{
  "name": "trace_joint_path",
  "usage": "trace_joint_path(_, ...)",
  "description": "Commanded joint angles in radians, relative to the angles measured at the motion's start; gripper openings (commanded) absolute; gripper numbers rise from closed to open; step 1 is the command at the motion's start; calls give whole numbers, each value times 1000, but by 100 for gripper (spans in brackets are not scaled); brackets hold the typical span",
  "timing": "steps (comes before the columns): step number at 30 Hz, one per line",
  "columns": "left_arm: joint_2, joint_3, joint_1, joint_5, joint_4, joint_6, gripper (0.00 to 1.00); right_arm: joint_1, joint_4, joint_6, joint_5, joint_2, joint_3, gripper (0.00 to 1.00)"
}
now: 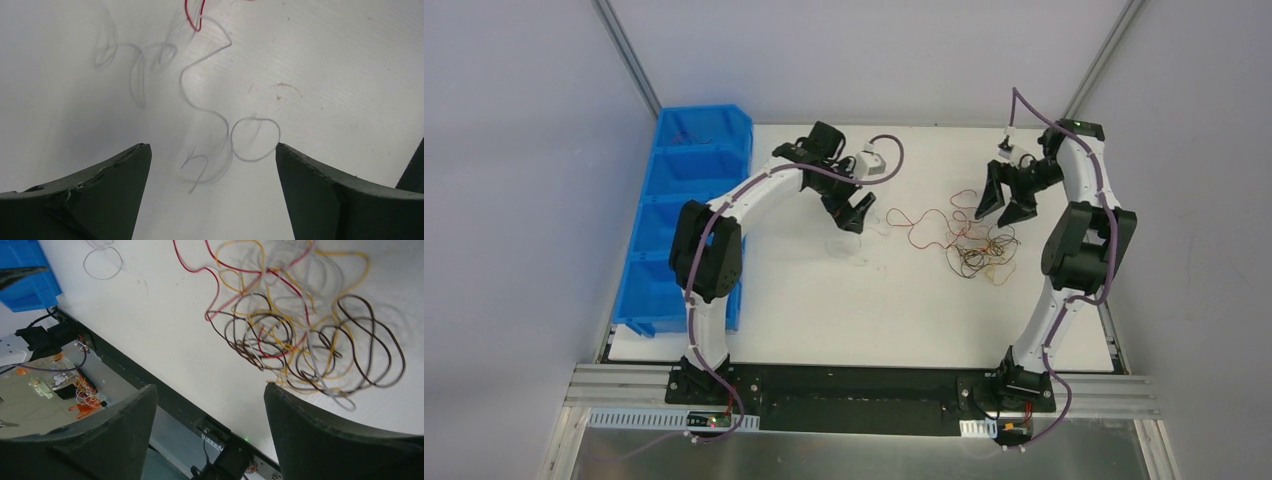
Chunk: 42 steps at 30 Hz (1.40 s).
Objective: Untangle the cables
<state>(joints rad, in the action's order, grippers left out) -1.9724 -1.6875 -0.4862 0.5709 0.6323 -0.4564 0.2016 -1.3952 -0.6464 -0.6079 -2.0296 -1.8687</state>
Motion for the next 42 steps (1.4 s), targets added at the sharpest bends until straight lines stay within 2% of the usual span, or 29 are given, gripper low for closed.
trace_joint_path(1, -68, -32, -65, -44, -142, 52, 99, -116, 154, 131, -48, 61, 15, 81)
trace_joint_path(6, -129, -32, -79, -66, -298, 125, 98, -189, 309, 277, -63, -12, 5, 73)
trace_joint_path(9, -145, -5, -97, -47, -363, 104, 92, -217, 345, 323, -60, -67, 5, 70)
trace_joint_path(11, -159, -3, -114, -35, -388, 113, 87, -239, 377, 364, -65, -94, 13, 69)
trace_joint_path(16, -198, -9, -155, -38, -434, 166, 84, -275, 452, 407, -99, -109, 38, 69)
trace_joint_path(18, -219, -18, -158, -53, -445, 230, 83, -287, 476, 427, -129, -106, 60, 69)
trace_joint_path(23, -254, -30, -158, -136, -459, 327, 76, -320, 547, 474, -180, -117, 115, 70)
trace_joint_path(28, -258, -27, -158, -189, -462, 378, 60, -351, 624, 518, -152, -151, 148, 65)
trace_joint_path(30, -248, -18, -157, -197, -466, 381, 48, -359, 647, 538, -126, -167, 152, 60)
trace_joint_path(32, -221, -6, -158, -198, -467, 378, 27, -366, 671, 558, -94, -178, 155, 52)
trace_joint_path(33, -198, 3, -158, -195, -469, 371, 15, -369, 682, 564, -71, -181, 157, 47)
trace_joint_path(35, -135, 29, -158, -178, -471, 348, 0, -373, 698, 565, -29, -192, 156, 31)
trace_joint_path(39, 33, 57, -153, -99, -460, 285, 0, -377, 687, 559, 67, -211, 132, 0)
trace_joint_path(42, 149, -12, -132, -38, -386, 275, 0, -381, 660, 547, 160, -235, 109, 0)
